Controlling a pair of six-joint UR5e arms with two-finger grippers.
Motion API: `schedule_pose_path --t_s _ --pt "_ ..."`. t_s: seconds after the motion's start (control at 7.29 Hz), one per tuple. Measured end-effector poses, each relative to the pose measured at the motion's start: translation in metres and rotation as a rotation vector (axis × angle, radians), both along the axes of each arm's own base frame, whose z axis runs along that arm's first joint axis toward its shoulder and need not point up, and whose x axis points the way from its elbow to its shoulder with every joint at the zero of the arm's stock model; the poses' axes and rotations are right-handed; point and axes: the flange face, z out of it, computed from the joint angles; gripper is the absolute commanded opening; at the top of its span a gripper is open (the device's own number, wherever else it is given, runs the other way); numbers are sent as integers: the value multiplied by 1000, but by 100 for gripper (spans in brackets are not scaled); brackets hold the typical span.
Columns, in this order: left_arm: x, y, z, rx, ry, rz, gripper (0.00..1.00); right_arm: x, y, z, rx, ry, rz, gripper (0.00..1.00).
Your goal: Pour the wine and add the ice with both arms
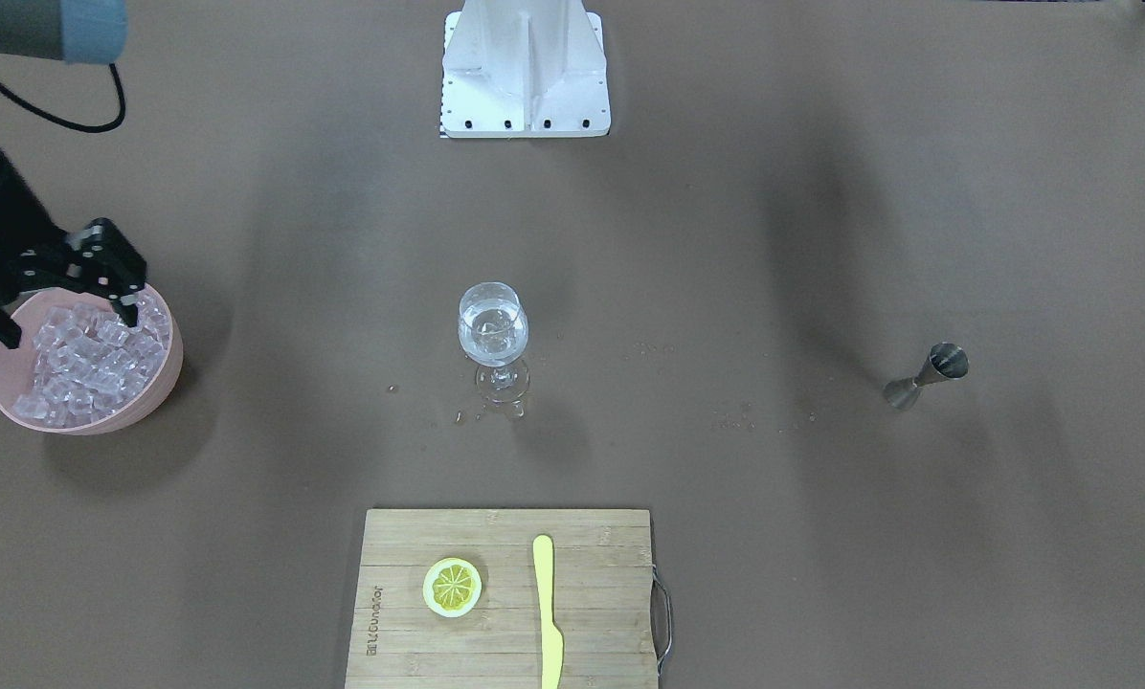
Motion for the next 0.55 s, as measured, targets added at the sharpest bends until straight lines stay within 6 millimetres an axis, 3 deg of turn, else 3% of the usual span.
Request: schedule_pose_path --t_s 0.27,0.55 --pt "-1 5 8 -16 -18 1 98 79 -6 84 8 40 -89 100" --pt "-1 16 15 -28 -21 1 98 135 17 172 -33 85 -145 100"
